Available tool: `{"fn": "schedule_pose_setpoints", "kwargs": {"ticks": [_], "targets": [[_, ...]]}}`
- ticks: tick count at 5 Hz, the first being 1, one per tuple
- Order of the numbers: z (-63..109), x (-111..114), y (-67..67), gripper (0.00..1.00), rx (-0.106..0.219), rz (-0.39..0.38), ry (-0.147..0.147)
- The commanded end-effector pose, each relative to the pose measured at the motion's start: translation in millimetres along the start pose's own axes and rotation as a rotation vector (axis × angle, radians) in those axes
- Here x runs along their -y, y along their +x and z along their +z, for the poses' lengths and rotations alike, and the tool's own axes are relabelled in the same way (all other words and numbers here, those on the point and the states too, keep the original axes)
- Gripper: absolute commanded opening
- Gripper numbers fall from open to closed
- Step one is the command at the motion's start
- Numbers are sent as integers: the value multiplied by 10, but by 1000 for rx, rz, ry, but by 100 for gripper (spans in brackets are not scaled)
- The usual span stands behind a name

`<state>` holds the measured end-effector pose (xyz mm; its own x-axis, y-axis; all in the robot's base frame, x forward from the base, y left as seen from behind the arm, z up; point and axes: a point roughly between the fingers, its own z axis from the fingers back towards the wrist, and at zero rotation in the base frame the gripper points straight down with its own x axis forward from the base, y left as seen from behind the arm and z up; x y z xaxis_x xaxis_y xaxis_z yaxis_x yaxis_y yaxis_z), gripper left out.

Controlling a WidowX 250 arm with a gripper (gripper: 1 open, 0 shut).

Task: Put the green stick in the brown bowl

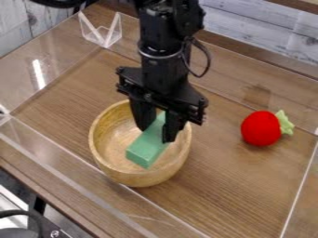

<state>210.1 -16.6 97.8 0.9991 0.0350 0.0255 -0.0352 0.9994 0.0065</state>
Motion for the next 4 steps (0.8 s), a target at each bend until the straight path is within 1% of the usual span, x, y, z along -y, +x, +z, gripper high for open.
{"fn": "schedule_pose_setpoints", "kwargs": {"ticks": [1,4], "targets": [[86,7,27,0,39,12,-4],[-71,-69,-58,0,38,-31,-12]]}}
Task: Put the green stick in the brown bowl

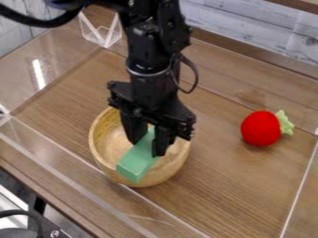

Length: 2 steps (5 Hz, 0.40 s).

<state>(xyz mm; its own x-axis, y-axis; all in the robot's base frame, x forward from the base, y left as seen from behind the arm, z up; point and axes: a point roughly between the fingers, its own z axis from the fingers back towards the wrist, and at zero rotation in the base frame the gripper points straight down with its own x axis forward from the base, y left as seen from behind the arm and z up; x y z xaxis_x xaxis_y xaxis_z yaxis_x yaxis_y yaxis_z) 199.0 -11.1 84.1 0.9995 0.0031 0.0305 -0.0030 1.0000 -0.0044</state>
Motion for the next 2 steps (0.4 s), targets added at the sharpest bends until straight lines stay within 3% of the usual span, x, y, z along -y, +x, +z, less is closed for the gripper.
{"fn": "schedule_pose_setpoints", "kwargs": {"ticks": [1,2], "targets": [[113,-52,62,0,32,-17,-3],[158,-90,73,0,31,-29,-5]]}}
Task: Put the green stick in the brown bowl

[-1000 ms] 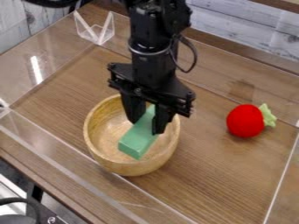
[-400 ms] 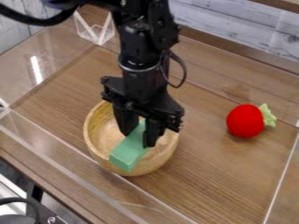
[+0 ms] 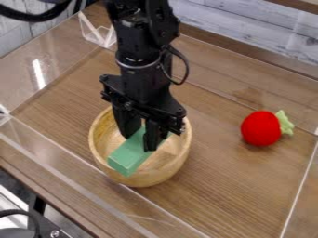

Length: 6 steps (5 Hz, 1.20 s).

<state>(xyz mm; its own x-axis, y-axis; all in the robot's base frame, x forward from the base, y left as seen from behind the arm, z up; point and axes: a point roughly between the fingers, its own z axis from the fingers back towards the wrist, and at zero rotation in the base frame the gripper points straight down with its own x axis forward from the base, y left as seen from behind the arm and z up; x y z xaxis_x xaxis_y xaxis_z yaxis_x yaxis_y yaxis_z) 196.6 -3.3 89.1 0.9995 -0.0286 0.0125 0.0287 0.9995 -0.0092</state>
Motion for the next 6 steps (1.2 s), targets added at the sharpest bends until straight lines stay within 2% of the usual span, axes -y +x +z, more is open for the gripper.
{"fn": "schedule_pose_setpoints", "kwargs": {"ticks": [1,3,5,6], "targets": [[23,-15,135,100,45,39,-1],[49,-71,196,100,46,-34,-13],[106,12,509,100,62,-83,-23],[109,61,582,100,68,-56,-22]]}}
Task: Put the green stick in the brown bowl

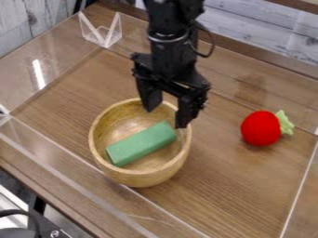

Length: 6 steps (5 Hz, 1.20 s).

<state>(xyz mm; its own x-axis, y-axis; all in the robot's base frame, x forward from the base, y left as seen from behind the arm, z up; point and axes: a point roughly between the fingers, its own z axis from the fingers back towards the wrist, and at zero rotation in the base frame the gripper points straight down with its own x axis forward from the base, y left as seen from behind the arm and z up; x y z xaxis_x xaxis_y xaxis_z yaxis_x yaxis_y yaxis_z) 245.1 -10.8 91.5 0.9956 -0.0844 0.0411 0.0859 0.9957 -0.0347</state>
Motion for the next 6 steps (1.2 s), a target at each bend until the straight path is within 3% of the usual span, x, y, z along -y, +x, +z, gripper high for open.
{"fn": "schedule_pose_setpoints", "kwargs": {"ticks": [1,3,5,6], "targets": [[52,27,129,0,36,23,9],[113,-57,176,0,38,74,11],[186,-173,176,0,33,22,9],[89,-176,192,0,31,61,11]]}}
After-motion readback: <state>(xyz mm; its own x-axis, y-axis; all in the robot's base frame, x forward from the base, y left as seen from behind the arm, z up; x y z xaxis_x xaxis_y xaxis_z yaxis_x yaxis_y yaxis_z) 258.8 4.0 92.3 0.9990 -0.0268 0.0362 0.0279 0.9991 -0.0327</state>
